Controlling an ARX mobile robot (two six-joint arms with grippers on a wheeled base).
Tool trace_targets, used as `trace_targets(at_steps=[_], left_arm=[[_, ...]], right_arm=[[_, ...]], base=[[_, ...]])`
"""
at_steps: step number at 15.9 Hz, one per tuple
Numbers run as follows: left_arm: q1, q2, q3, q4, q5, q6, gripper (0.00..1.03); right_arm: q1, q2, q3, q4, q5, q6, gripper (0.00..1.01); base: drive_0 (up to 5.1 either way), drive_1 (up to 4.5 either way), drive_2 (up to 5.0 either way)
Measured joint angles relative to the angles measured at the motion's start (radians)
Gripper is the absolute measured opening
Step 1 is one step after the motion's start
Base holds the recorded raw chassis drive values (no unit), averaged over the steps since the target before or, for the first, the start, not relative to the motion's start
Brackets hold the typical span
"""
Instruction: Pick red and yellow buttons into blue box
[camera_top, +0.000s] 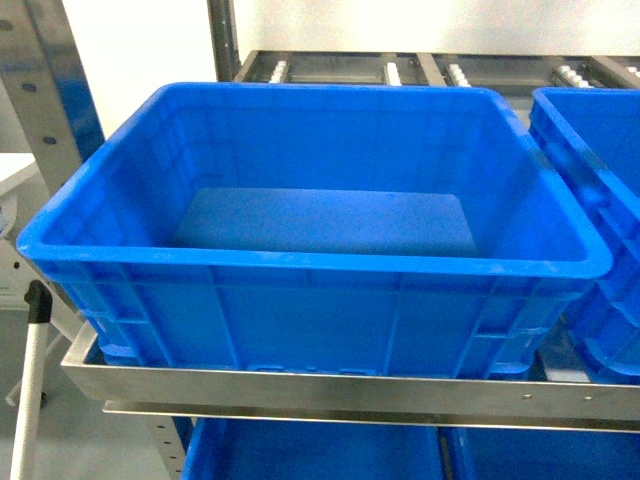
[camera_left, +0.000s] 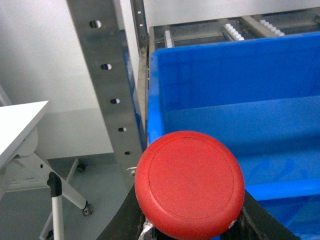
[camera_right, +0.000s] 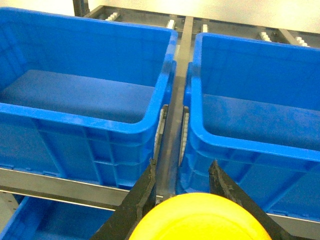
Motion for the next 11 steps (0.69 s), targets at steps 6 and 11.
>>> trace_targets(at_steps=[6,11], left_arm=[[0.0,0.0,0.0,0.002,0.0,0.0,0.25],[0.0,0.0,0.0,0.004,0.001,0.0,0.25]], right_arm=[[0.0,0.0,0.0,0.002,0.0,0.0,0.28],[0.0,0.0,0.0,0.002,0.0,0.0,0.28]], base=[[5.1,-2.27,-2.3],[5.0,-2.39,-2.4]])
